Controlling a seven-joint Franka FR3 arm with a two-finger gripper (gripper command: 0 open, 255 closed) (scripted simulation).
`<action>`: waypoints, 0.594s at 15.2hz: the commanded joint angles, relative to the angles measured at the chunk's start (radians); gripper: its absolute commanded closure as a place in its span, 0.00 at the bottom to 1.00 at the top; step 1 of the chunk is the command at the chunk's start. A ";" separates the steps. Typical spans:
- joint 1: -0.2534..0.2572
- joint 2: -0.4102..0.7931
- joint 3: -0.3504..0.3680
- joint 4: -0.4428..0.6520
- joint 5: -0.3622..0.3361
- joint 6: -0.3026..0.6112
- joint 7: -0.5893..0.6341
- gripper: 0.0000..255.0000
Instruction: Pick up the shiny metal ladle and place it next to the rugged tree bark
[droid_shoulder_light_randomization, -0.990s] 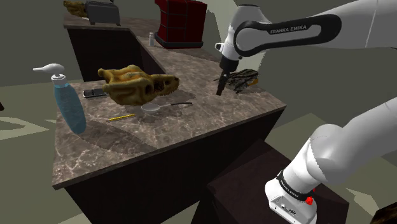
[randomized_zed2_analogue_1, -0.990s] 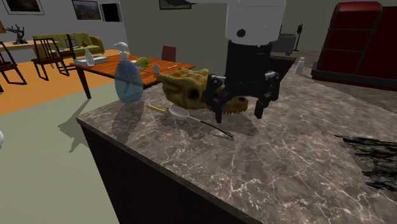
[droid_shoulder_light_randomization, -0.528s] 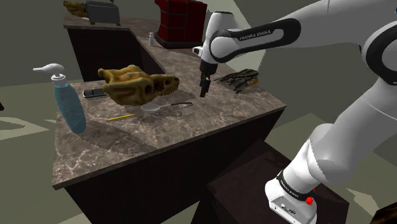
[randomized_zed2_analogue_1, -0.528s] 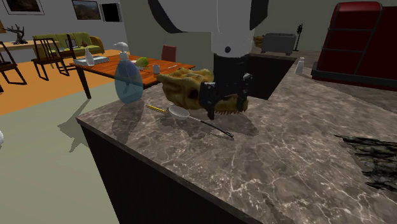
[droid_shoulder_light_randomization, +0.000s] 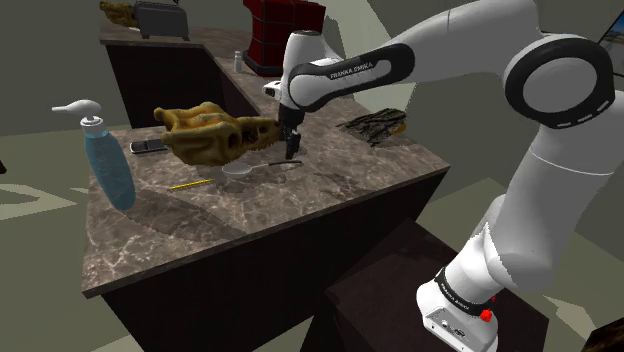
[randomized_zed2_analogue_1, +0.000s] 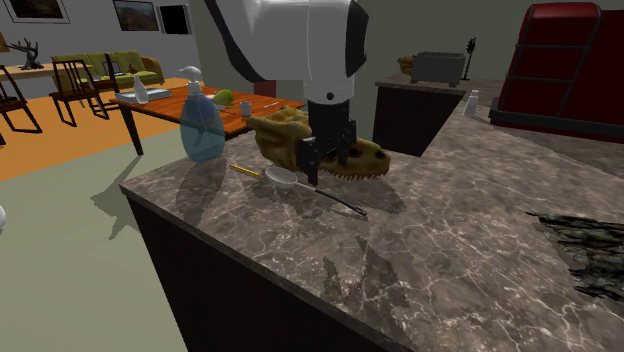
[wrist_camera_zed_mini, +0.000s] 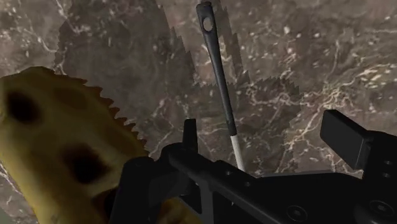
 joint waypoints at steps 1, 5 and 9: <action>0.012 0.058 0.016 0.040 -0.010 0.026 -0.050 0.00; 0.031 0.146 0.040 0.108 -0.031 0.054 -0.113 0.00; 0.030 0.177 0.039 0.097 -0.033 0.096 -0.111 0.00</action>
